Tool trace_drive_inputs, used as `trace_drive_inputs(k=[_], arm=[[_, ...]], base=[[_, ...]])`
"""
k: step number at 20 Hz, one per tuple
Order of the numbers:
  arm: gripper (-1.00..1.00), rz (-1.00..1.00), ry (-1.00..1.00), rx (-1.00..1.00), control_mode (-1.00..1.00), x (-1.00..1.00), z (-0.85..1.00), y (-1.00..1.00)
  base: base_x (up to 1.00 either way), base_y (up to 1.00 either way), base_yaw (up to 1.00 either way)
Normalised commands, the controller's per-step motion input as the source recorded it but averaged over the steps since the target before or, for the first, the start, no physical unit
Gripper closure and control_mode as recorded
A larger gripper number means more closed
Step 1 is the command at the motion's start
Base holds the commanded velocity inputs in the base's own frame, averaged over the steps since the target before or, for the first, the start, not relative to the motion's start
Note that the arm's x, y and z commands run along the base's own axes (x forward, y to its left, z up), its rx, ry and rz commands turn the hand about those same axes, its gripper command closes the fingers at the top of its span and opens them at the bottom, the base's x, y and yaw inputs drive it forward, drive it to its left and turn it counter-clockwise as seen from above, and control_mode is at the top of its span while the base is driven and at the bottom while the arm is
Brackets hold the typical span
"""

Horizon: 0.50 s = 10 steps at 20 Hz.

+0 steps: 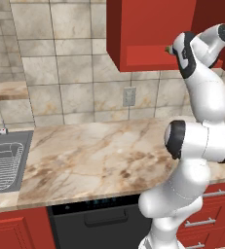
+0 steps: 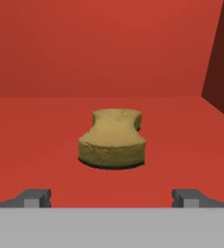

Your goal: Pick up the sponge and sponge from the sink, and place them back in the cabinet, and close the cabinet door.

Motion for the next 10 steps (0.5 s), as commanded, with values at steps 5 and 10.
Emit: trace_drive_inputs(k=[5, 10], arm=[[-1.0, 0.0, 0.0, -0.02, -1.0, -0.64, 0.0, 0.06], [-1.0, 0.0, 0.0, -0.06, -1.0, -0.63, 0.03, 0.26]], base=[[0.0, 0.0, 0.0], [0.0, 0.0, 0.0]])
